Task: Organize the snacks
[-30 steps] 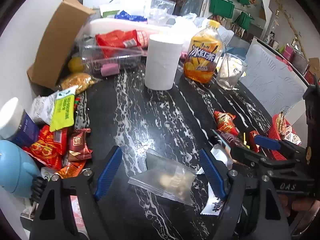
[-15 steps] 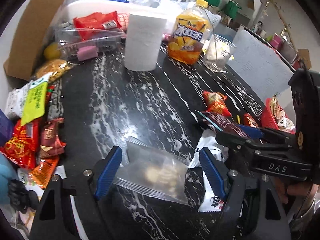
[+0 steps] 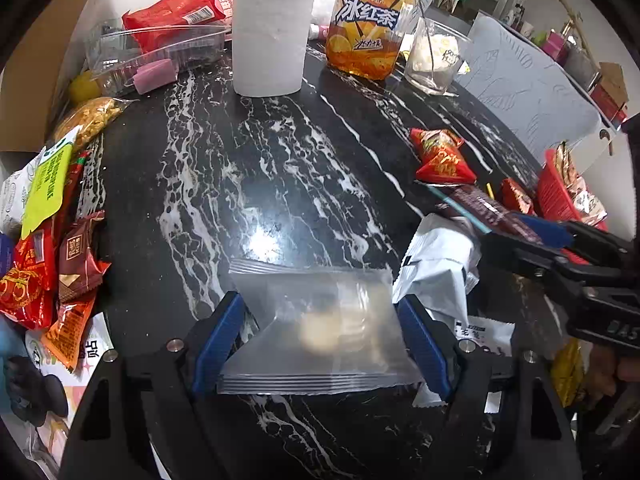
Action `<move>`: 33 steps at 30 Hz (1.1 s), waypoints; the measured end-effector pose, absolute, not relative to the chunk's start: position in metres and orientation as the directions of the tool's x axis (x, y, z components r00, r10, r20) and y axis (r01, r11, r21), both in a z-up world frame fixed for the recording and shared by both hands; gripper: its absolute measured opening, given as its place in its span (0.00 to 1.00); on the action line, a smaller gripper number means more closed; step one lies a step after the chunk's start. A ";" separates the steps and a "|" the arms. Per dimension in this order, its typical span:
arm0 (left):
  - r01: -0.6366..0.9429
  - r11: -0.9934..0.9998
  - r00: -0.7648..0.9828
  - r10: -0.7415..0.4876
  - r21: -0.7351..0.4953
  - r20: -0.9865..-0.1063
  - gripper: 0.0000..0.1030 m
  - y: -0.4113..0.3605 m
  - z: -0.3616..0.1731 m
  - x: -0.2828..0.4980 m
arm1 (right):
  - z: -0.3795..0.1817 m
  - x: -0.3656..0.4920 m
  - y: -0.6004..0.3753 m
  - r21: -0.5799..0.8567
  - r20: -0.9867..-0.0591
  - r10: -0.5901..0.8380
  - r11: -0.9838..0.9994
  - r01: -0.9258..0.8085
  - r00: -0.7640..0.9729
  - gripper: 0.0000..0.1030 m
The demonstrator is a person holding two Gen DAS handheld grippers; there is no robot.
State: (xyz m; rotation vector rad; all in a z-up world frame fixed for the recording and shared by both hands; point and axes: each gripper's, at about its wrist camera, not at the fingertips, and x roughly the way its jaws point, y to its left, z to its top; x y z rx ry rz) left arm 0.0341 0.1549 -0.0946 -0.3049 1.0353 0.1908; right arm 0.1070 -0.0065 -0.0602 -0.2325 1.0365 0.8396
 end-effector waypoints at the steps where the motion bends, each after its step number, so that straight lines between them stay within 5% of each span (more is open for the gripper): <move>1: -0.299 0.942 0.498 0.016 -0.154 -0.867 0.77 0.154 -0.095 0.033 | -0.059 0.106 -0.008 0.203 -0.830 0.503 0.675 -0.710 0.241 0.56; 7: -0.301 0.944 0.500 0.033 -0.138 -0.865 0.68 0.149 -0.092 0.027 | -0.057 0.096 -0.017 0.198 -0.829 0.501 0.680 -0.706 0.251 0.56; 33: -0.224 0.973 0.451 0.046 -0.063 -0.891 0.68 0.090 -0.101 -0.010 | -0.075 0.047 -0.067 0.229 -0.841 0.504 0.662 -0.714 0.198 0.56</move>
